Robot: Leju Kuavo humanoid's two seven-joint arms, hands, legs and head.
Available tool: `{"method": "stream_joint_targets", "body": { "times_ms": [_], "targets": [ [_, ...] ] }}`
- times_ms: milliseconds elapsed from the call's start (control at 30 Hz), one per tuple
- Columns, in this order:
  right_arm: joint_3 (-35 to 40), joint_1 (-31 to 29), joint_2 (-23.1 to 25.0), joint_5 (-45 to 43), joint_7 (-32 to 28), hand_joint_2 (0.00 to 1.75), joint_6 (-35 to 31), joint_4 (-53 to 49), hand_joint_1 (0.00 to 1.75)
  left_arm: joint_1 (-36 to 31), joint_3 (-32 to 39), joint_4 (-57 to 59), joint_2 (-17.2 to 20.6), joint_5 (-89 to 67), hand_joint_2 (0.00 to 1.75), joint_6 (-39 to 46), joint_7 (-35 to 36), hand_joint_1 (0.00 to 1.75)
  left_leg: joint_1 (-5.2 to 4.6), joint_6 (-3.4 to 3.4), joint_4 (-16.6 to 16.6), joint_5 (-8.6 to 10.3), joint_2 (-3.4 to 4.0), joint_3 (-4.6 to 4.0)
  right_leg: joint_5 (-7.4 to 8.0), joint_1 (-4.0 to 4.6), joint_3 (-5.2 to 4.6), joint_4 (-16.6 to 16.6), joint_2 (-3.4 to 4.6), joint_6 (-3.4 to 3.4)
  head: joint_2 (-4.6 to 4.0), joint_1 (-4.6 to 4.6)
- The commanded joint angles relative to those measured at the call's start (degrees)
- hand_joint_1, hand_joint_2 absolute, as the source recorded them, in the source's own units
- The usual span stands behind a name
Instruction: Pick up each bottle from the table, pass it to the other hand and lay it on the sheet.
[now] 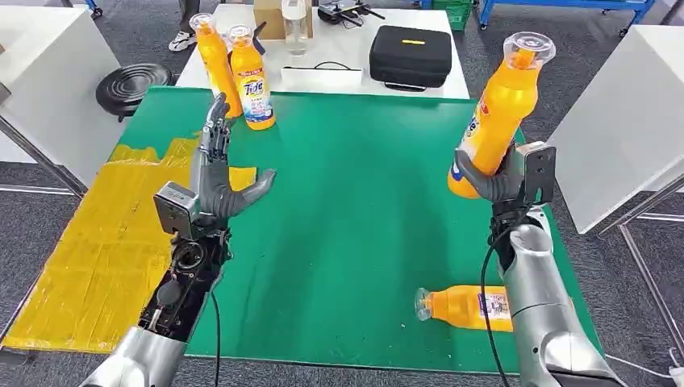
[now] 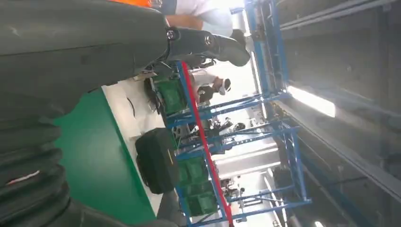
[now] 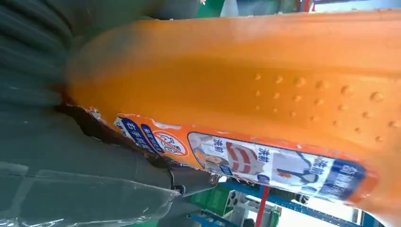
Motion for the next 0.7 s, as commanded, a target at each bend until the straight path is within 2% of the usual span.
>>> {"method": "stream_joint_targets", "body": {
  "times_ms": [33,133,267,300,333,433,533,700],
  "targets": [
    [-1.07,-4.43,2.32,-5.32,-0.46,1.75,6.87,6.84,1.75,-2.7,-3.91,2.13,1.67,0.92,1.75,-2.7,1.87,0.0,0.07,-0.18,0.1,-0.2,0.07,0.29,-0.15,0.09,0.27,0.07,-0.01,-0.19,0.0,0.0],
    [2.31,-5.71,4.54,-5.32,-1.17,1.75,9.77,10.61,1.75,-3.29,-6.33,1.87,1.08,1.5,1.75,-5.89,3.85,0.0,0.04,-0.12,0.06,-0.11,0.1,0.12,-0.05,0.06,0.11,0.03,0.06,-0.13,0.0,0.0],
    [6.66,-5.96,6.99,-4.41,-1.96,1.75,9.92,13.81,1.75,-4.93,-8.9,3.12,0.58,3.94,1.75,-8.97,7.11,0.0,0.06,-0.13,0.05,-0.1,0.14,0.13,-0.04,0.08,0.11,0.02,0.09,-0.13,0.0,0.0],
    [6.66,-5.96,6.99,-4.41,-1.96,1.75,9.92,13.81,1.75,-4.93,-8.9,3.12,0.58,3.94,1.75,-8.97,7.11,0.0,0.15,-0.28,0.17,-0.32,0.26,0.44,-0.2,0.18,0.39,0.12,0.14,-0.3,0.0,0.0],
    [6.65,-5.94,6.93,-4.43,-2.0,1.75,9.91,13.82,1.75,-4.89,-8.86,3.16,0.7,3.93,1.75,-8.96,7.11,0.0,0.07,-0.14,0.04,-0.11,0.15,0.17,-0.05,0.09,0.12,0.01,0.08,-0.15,0.0,0.0],
    [10.82,-6.85,8.15,-3.36,-0.82,1.75,11.76,17.57,1.75,-6.71,-10.18,6.33,1.42,11.34,1.75,-16.6,13.14,0.0,0.09,-0.21,0.09,-0.2,0.13,0.31,-0.15,0.11,0.23,0.07,0.03,-0.21,0.0,-0.02],
    [15.63,-7.45,11.56,-1.0,-1.75,1.75,9.62,22.27,1.75,-8.56,-11.77,10.15,1.66,14.28,1.75,-17.44,16.65,0.0,0.11,-0.18,0.04,-0.14,0.13,0.27,-0.09,0.11,0.2,0.02,0.08,-0.17,0.0,0.0],
    [19.31,-7.86,13.62,0.0,-2.92,1.75,8.51,23.07,1.75,-9.92,-13.24,12.09,1.71,15.39,1.75,-17.78,20.16,0.0,0.11,-0.23,0.03,-0.11,0.24,0.19,-0.04,0.09,0.07,0.06,0.19,-0.23,0.0,0.0]
  ]
}}
